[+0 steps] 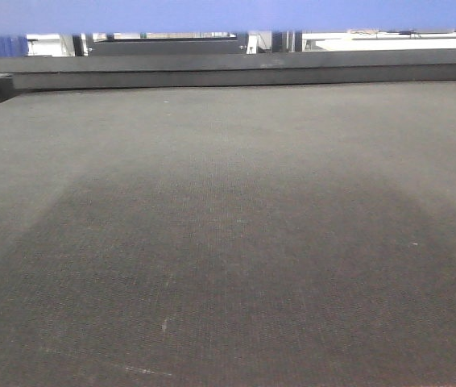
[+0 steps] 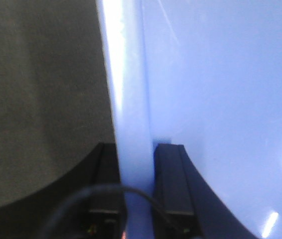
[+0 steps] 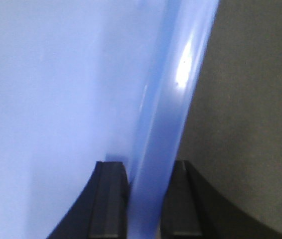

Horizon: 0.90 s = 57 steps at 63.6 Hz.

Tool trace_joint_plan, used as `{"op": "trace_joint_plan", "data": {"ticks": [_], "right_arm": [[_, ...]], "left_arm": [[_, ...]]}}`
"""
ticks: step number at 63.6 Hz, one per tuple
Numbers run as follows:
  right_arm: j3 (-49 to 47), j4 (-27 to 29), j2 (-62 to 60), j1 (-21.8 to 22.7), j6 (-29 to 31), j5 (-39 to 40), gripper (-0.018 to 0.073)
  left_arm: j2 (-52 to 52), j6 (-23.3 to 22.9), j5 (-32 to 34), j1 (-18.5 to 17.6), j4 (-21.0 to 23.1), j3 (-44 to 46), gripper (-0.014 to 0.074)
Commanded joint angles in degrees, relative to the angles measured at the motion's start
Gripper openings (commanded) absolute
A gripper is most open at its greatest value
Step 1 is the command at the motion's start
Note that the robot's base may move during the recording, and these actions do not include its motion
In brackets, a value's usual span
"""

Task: Grab blue tray and place on right shelf
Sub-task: 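Lift the tray with both grippers above the table, then hold the tray with both grippers while driving away from the table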

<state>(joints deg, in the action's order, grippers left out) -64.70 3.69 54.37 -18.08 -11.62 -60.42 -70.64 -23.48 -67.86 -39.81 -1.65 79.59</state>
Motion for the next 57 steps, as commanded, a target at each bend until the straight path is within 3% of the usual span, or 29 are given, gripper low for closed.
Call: {"op": "trace_joint_plan", "data": {"ticks": [1,57], "right_arm": [[-2.39,-3.69,0.37,0.78,1.23,3.41,0.0066],[-2.39,-3.69,0.98,0.78,1.23,3.46,0.0066]], "left_arm": [[1.48,1.47,-4.43,-0.31,-5.35,1.78,-0.0041],[1.37,1.47,-6.94,-0.31,-3.66,1.78,-0.0048]]}}
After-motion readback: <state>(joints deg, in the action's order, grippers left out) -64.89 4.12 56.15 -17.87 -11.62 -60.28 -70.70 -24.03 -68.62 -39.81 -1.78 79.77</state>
